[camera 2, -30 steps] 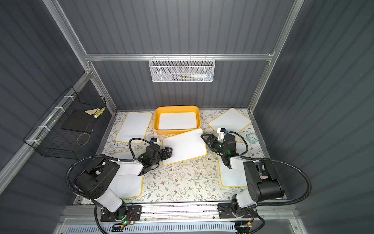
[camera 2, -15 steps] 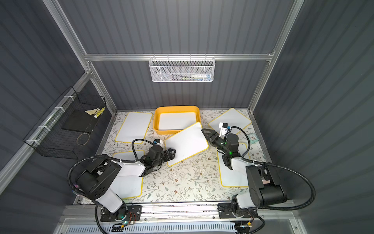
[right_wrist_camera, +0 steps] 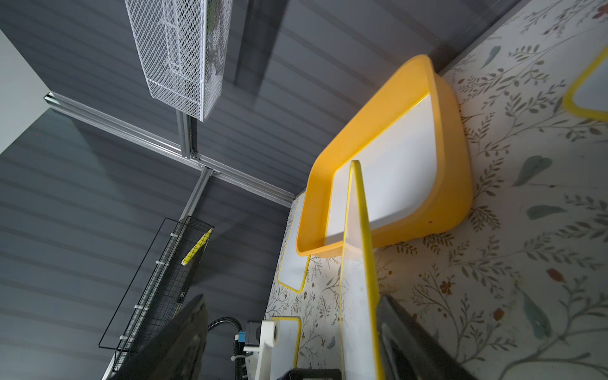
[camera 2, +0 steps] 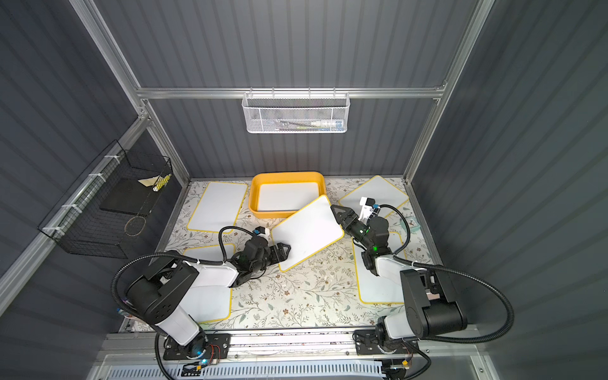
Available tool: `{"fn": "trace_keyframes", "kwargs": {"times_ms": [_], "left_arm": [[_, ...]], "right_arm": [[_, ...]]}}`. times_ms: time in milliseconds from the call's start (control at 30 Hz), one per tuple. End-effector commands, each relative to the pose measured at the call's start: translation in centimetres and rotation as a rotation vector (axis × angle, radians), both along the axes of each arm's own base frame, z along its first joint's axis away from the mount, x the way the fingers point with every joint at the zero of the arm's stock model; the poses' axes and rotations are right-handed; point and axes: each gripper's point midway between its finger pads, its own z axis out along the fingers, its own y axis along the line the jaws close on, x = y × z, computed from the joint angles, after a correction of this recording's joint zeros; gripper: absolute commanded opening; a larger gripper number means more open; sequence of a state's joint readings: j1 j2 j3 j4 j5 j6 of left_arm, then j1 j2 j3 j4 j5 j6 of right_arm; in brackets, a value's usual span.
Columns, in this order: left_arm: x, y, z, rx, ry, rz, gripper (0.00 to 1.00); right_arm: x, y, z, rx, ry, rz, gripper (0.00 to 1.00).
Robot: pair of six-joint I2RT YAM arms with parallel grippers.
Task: Put the whiteboard into the storage box
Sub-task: Pick up the whiteboard at the center of the board.
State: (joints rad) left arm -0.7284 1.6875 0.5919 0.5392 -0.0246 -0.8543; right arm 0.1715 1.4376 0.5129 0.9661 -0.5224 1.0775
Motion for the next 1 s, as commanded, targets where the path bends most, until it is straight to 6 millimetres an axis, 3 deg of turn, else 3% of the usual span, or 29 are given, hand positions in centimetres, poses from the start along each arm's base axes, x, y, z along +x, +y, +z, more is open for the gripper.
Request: {"fn": "trace_keyframes", "kwargs": {"times_ms": [0,367,800,967], "left_arm": [[-11.5,-3.3,-6.3,-0.021,0.448,-0.313,0.85],[-11.3,-3.5,-6.5,-0.01,0.443,-0.318,0.85],[-11.4,-2.7,-6.6,0.037,0.434,-0.318,0.85],[-11.2,-2.3,-6.8,0.059,0.422,-0.307,0.85]], "right_arm": [[-6.6,6.2,-6.7,0.03,0.364,0.335,0.8],[-8.2,6.4,-8.4,0.027,0.436,0.381,0.8],[-7.9,5.7,-6.5,-0.067,0.402,0.411,0.81],[-7.8,4.9,-7.3,-0.125,0.412,0.399,0.8]]}}
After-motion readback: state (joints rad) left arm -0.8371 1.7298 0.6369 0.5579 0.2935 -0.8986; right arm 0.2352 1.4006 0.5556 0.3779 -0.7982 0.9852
